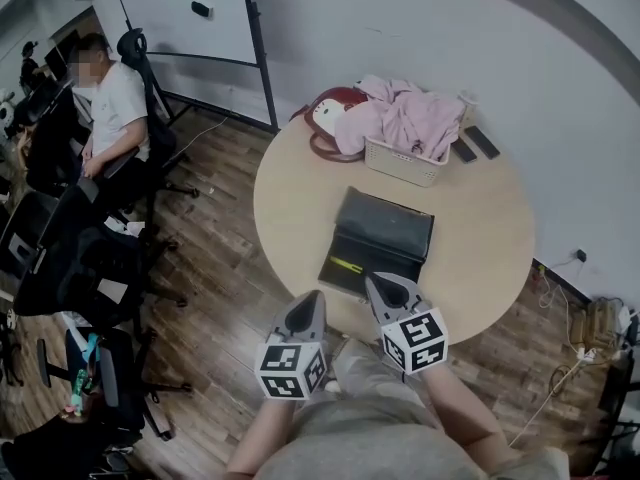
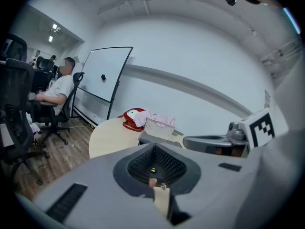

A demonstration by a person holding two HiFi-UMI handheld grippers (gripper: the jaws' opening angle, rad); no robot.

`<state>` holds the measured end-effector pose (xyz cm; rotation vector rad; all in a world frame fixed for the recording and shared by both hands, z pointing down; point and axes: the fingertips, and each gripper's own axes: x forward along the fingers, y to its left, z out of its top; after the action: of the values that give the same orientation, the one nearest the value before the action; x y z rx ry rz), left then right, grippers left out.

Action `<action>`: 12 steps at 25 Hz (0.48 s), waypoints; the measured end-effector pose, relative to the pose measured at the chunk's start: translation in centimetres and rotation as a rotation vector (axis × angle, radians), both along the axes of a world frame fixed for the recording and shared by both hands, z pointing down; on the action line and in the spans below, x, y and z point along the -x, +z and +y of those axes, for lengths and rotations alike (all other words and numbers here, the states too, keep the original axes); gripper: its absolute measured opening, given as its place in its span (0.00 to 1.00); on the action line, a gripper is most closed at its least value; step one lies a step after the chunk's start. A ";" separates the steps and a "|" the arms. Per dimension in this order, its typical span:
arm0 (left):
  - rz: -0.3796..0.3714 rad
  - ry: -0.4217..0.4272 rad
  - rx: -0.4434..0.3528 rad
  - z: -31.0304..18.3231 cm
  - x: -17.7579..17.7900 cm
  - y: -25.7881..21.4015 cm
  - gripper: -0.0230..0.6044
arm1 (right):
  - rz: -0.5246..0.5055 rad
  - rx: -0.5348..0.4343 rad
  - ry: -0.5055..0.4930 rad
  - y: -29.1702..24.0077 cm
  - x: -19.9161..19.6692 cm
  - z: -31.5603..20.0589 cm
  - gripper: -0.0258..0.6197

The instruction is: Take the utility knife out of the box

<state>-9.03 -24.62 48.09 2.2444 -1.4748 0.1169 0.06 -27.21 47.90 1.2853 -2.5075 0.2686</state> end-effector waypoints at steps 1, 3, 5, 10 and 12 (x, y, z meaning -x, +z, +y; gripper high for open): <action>0.002 -0.011 0.006 -0.5 0.2 0.3 0.04 | 0.012 0.008 -0.009 0.5 0.0 -0.6 0.04; 0.006 -0.027 0.018 -1.3 0.6 0.7 0.04 | 0.041 0.028 -0.028 1.5 0.1 -1.9 0.04; 0.009 -0.035 0.026 -2.0 0.7 1.1 0.04 | 0.079 0.051 -0.050 2.6 0.1 -3.0 0.04; 0.020 -0.049 0.037 -3.7 0.7 1.7 0.04 | 0.181 0.120 -0.114 6.0 0.2 -5.3 0.04; 0.016 -0.050 0.047 -4.2 0.6 2.2 0.04 | 0.224 0.146 -0.142 7.4 0.4 -6.0 0.04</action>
<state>-9.66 -28.84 50.24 2.1654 -1.5030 0.1161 -0.34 -33.20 55.34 1.0159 -2.3288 0.2541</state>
